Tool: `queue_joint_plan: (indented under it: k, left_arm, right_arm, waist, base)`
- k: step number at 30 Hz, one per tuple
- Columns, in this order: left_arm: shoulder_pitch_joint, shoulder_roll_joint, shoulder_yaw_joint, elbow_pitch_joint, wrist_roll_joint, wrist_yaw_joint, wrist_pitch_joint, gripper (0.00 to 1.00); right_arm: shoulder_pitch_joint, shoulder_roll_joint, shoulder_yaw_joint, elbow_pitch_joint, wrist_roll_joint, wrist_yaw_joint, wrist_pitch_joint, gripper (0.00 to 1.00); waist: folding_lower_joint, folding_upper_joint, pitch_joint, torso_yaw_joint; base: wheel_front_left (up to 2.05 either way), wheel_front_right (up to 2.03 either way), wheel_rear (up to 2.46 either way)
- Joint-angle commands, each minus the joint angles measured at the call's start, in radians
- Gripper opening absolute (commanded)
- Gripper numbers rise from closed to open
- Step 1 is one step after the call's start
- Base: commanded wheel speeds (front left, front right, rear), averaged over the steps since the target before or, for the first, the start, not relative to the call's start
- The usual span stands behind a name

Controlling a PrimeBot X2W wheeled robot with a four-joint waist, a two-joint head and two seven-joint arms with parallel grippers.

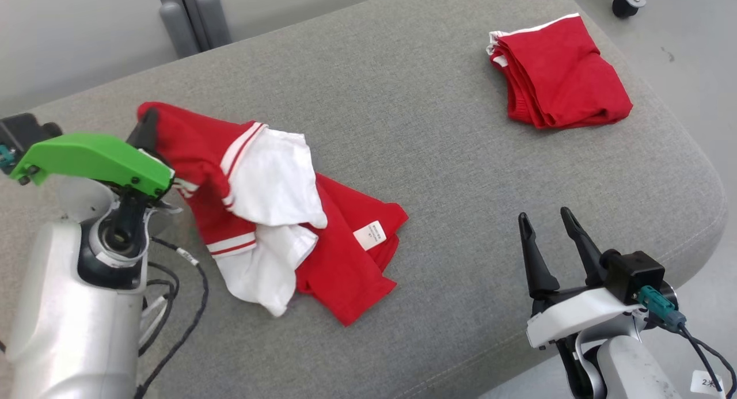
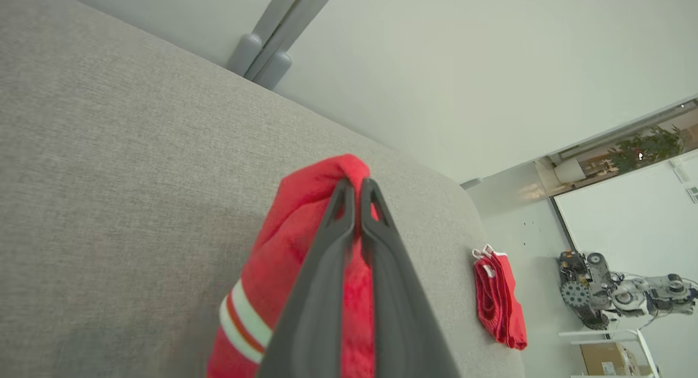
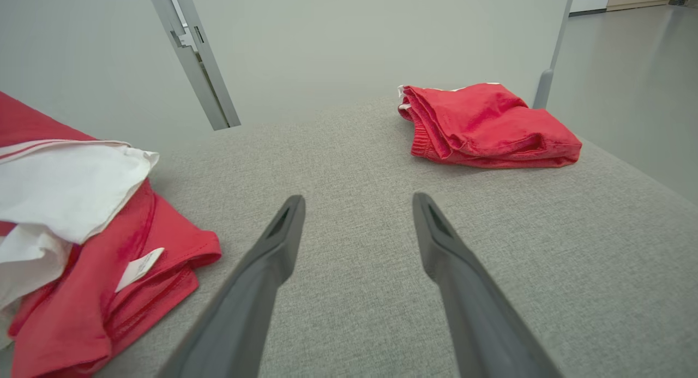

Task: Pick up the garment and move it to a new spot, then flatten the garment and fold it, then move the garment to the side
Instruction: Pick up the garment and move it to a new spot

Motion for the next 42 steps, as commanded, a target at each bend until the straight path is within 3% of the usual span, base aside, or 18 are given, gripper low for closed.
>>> queue_joint_plan:
  k: [1,2,3,4,5,9,13,15,20,27,32,37,42]
  left_arm:
    - [-0.026,0.012,0.005,0.044,0.013,-0.012,-0.02,0.0]
    - [-0.038,0.019,0.007,0.088,0.023,-0.019,-0.038,0.0]
    - [-0.048,0.025,0.01,0.12,0.031,-0.024,-0.056,0.1]
    - [-0.058,0.034,0.008,0.153,0.051,-0.035,-0.083,0.68]
    - [-0.064,0.039,0.005,0.177,0.065,-0.044,-0.106,1.0]
    - [-0.076,0.066,-0.05,0.239,0.155,-0.111,-0.205,1.0]
    - [-0.027,0.099,-0.124,0.206,0.276,-0.173,-0.346,1.0]
    - [0.006,0.115,-0.156,0.169,0.343,-0.167,-0.43,1.0]
    - [0.144,0.074,-0.167,0.042,0.402,-0.12,-0.536,1.0]
    - [0.382,0.011,-0.187,-0.133,0.525,-0.064,-0.557,1.0]
    - [0.552,-0.038,-0.138,-0.229,0.625,-0.046,-0.557,1.0]
    - [0.689,-0.09,-0.053,-0.26,0.694,-0.061,-0.557,1.0]
    - [0.772,-0.127,0.021,-0.257,0.745,-0.117,-0.557,1.0]
  right_arm:
    - [-0.015,0.0,0.0,0.001,0.003,-0.002,0.0,1.0]
    - [-0.015,0.0,-0.001,0.003,0.002,-0.002,0.0,1.0]
    - [-0.014,-0.001,-0.001,0.005,0.0,-0.002,0.0,1.0]
    - [-0.015,0.0,0.002,0.007,-0.003,-0.002,0.0,1.0]
    - [-0.015,0.0,0.004,0.008,-0.005,-0.002,0.0,1.0]
    - [-0.015,-0.001,-0.006,0.008,-0.012,-0.002,0.0,1.0]
    - [-0.005,-0.001,-0.018,-0.002,-0.027,-0.002,0.0,1.0]
    - [0.001,-0.001,-0.033,-0.011,-0.04,-0.002,0.0,1.0]
    - [0.018,-0.001,-0.068,-0.034,-0.077,-0.002,0.0,1.0]
    - [0.04,-0.001,-0.092,-0.065,-0.118,-0.002,0.0,1.0]
    - [0.065,-0.001,-0.096,-0.076,-0.139,-0.002,0.0,1.0]
    - [0.093,-0.001,-0.096,-0.068,-0.154,-0.002,0.0,1.0]
    - [0.12,-0.002,-0.085,-0.057,-0.164,-0.002,0.0,1.0]
  waist:
    - [0.0001,-0.0001,0.014,-0.007]
    - [0.0001,-0.0001,0.018,-0.004]
    - [0.0001,-0.0001,0.02,-0.002]
    - [0.0001,-0.0001,0.022,0.0]
    - [0.0001,-0.0001,0.022,0.002]
    - [0.0001,-0.0001,0.019,0.022]
    - [0.0001,-0.0001,0.003,0.049]
    - [0.0001,-0.0001,-0.009,0.069]
    - [0.0001,-0.0001,-0.042,0.129]
    - [0.0001,-0.0001,-0.082,0.202]
    - [0.0001,-0.0001,-0.108,0.244]
    - [0.0001,-0.0001,-0.135,0.273]
    - [0.0001,-0.0001,-0.152,0.308]
  base:
    - [0.0,0.0,0.0]
    - [0.0,0.0,0.0]
    - [0.0,0.0,0.0]
    - [0.0,0.0,0.0]
    - [0.0,0.0,0.0]
    - [0.0,0.0,0.0]
    - [0.0,0.0,0.0]
    - [0.0,0.0,0.0]
    - [0.0,0.0,0.0]
    - [0.0,0.0,0.0]
    - [0.0,0.0,0.0]
    - [0.0,0.0,0.0]
    - [0.0,0.0,0.0]
